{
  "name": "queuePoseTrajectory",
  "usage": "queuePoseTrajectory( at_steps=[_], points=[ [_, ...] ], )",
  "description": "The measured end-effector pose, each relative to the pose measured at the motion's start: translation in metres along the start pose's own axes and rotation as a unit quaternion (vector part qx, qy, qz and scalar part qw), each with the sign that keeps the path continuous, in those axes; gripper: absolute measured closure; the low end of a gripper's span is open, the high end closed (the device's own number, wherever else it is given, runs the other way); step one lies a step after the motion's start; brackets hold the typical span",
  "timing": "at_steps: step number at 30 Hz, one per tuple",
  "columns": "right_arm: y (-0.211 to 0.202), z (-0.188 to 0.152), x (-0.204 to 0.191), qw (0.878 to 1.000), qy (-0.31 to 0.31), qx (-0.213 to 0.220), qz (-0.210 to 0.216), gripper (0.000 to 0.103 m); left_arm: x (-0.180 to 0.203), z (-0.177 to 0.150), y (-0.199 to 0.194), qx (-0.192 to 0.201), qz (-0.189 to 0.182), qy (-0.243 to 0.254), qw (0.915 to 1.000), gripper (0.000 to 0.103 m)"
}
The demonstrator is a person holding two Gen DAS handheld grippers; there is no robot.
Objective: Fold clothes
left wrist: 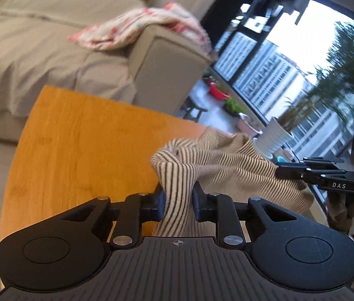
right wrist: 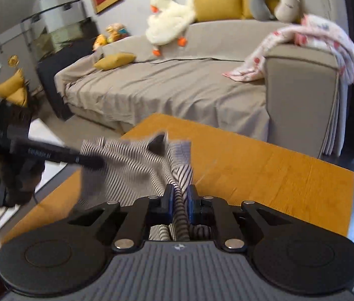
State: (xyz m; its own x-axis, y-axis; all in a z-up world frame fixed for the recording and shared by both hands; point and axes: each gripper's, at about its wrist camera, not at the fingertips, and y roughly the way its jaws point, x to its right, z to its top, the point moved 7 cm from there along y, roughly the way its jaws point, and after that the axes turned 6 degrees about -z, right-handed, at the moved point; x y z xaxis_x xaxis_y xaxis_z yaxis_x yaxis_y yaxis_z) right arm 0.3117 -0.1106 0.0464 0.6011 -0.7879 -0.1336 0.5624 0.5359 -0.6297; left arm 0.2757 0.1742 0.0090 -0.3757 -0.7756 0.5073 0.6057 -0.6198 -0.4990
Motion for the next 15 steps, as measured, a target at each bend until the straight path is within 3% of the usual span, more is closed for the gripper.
queuePoseTrajectory(
  at_steps=[8,13,15],
  points=[
    [-0.033,-0.096,-0.052,0.998,-0.028,-0.063,0.002,0.093,0.037,-0.074,-0.04,-0.029,0.001,0.041,0.9988,0.08],
    [-0.052,-0.131,-0.052,0.998,0.003,-0.053,-0.016,0.092,0.029,-0.107,-0.051,-0.032,0.032,0.034,0.9984,0.078],
    [-0.063,-0.139,-0.049,0.998,0.009,-0.035,-0.049,0.089,0.023,-0.114,-0.057,-0.024,0.038,0.018,0.9988,0.078]
  ],
)
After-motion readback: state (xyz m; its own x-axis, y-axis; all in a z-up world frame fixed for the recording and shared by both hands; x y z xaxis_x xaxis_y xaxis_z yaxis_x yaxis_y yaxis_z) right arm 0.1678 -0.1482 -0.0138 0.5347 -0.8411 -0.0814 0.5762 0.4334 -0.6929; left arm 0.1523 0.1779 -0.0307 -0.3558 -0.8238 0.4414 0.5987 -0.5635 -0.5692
